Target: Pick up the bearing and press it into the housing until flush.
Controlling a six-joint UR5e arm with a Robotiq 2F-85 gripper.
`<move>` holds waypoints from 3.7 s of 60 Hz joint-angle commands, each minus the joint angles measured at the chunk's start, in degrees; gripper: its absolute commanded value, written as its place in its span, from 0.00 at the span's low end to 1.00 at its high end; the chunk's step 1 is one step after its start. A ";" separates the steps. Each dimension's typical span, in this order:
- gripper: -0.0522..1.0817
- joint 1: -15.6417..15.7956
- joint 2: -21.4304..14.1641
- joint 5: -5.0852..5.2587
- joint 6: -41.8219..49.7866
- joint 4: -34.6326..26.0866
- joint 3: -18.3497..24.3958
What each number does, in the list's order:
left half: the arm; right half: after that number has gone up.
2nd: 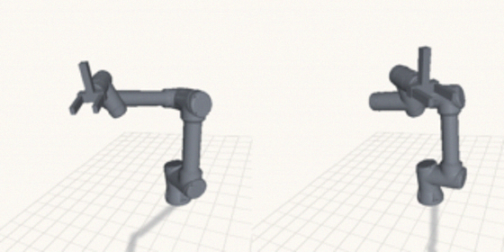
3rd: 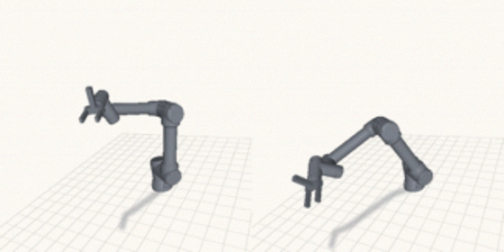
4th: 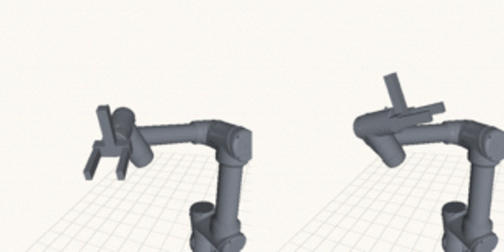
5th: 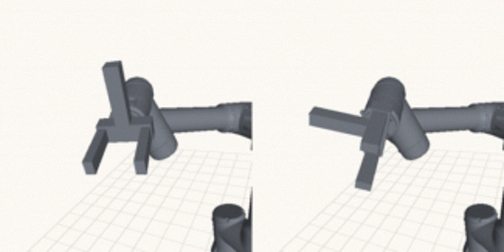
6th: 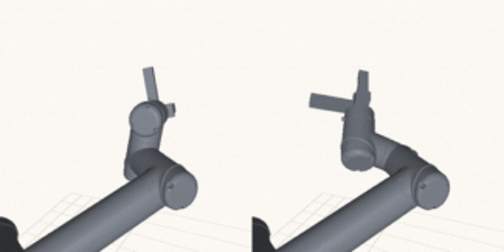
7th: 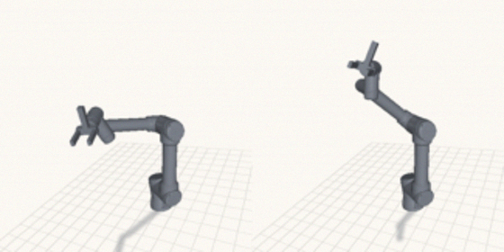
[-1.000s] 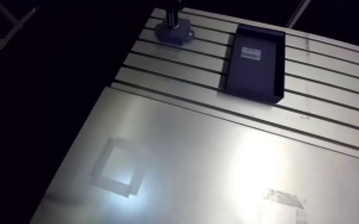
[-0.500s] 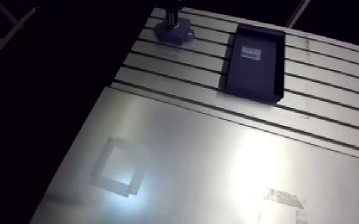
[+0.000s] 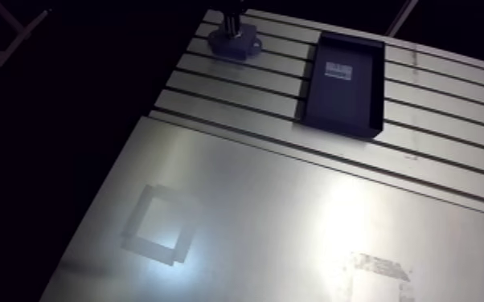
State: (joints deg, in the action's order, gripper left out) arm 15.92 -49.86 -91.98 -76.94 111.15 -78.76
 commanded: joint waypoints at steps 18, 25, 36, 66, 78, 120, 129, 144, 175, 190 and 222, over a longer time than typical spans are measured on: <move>0.82 -0.01 0.26 0.44 -0.09 -0.10 0.05; 0.83 -0.01 0.26 0.44 -0.09 -0.10 0.05; 0.83 -0.01 0.35 0.43 -0.09 -0.10 0.05; 0.83 -0.01 0.43 0.35 -0.09 -0.10 -0.03; 0.83 -0.01 0.43 0.19 -0.01 -0.10 -0.12; 0.83 -0.01 0.18 0.34 -0.08 -0.10 -0.03; 0.83 -0.08 -0.50 0.44 -0.09 -0.10 0.05; 0.83 -0.09 -1.92 0.35 -0.09 -0.52 -0.02; 0.06 -0.18 -6.12 -0.01 -0.26 -7.85 0.25; 0.05 -3.99 -13.86 0.41 -2.59 -13.26 -1.57; 0.06 -14.87 -32.63 1.39 -9.93 -23.17 -5.70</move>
State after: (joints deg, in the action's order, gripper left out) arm 10.25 -67.34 -91.41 -80.40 96.10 -81.16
